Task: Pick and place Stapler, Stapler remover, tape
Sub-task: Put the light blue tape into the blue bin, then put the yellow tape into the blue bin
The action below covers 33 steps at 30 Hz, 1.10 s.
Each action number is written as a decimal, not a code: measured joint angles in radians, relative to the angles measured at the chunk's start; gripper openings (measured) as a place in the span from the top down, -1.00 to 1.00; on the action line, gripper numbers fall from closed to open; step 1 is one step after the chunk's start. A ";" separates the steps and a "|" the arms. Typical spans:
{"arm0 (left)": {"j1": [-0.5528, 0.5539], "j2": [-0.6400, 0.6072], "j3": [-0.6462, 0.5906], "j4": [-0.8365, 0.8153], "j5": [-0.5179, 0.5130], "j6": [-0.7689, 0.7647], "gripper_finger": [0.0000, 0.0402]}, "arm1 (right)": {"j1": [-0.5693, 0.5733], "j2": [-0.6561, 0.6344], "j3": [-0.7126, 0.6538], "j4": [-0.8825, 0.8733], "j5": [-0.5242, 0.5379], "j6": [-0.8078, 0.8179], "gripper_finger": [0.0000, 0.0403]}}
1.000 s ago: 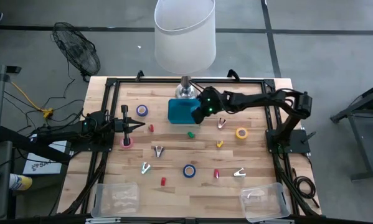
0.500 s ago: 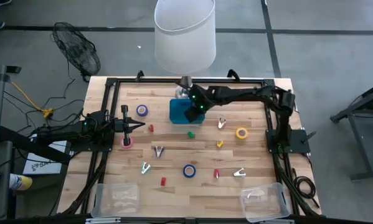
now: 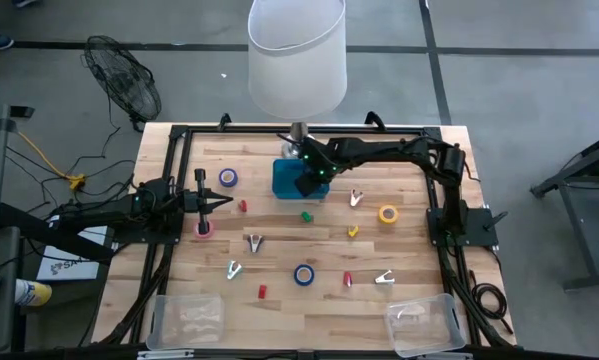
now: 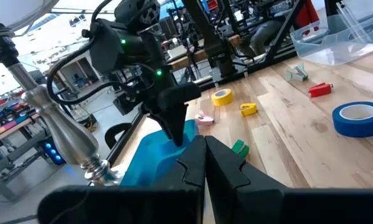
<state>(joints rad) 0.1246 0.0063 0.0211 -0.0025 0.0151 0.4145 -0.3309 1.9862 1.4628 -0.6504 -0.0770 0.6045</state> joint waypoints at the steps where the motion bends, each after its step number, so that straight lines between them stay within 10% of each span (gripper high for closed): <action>1: 0.000 0.000 0.000 0.000 0.000 0.000 0.99 | 0.000 0.000 0.000 -0.005 0.000 0.001 0.59; 14: 0.000 0.000 0.000 0.000 0.000 0.000 0.99 | 0.002 -0.038 0.001 -0.030 -0.028 -0.005 0.19; 23: 0.000 0.000 0.000 0.000 0.000 0.000 0.99 | 0.015 -0.193 -0.019 -0.349 0.057 -0.021 0.17; 33: 0.000 0.000 0.000 0.000 0.000 0.000 0.99 | 0.055 -0.455 -0.342 -0.389 0.084 0.142 0.17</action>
<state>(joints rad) 0.1242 0.0063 0.0212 -0.0024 0.0154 0.4145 -0.2758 1.5313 1.1210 -1.0398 0.0070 0.7468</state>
